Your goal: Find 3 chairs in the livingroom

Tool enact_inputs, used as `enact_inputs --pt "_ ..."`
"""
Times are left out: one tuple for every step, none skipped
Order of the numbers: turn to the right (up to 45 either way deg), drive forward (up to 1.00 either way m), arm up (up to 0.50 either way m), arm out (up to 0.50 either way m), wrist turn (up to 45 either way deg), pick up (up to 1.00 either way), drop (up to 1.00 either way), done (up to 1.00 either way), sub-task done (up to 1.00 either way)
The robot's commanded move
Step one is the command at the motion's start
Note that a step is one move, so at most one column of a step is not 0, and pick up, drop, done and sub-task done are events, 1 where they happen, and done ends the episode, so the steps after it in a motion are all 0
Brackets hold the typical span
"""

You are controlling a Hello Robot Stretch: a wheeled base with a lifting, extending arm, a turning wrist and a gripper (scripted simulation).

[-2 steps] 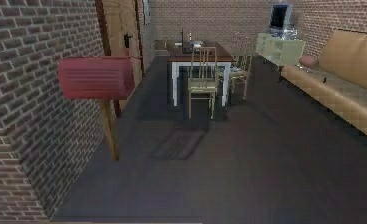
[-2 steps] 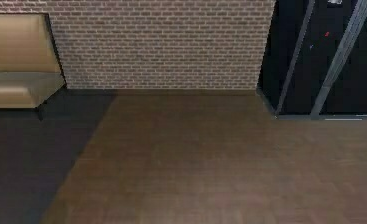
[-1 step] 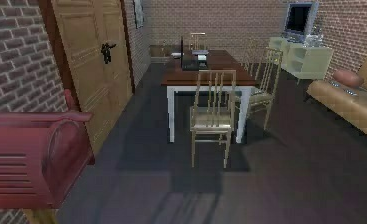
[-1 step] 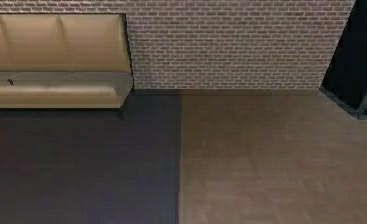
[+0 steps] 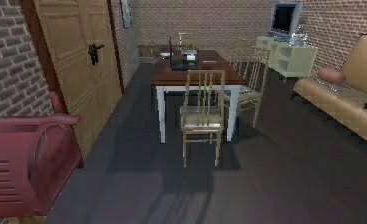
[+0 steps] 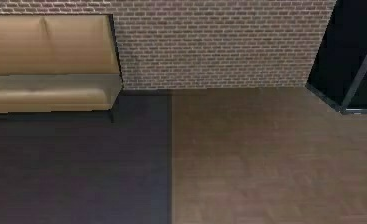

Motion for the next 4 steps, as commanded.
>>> enact_inputs --pt "0.0 0.80 0.00 0.00 0.0 0.00 0.00 0.00 0.00" --pt "9.0 0.00 0.00 0.00 0.0 0.00 0.00 0.00 0.00" --pt "0.0 0.00 0.00 0.00 0.0 0.00 0.00 0.00 1.00" --pt "45.0 0.00 0.00 0.00 0.0 0.00 0.00 0.00 0.00"
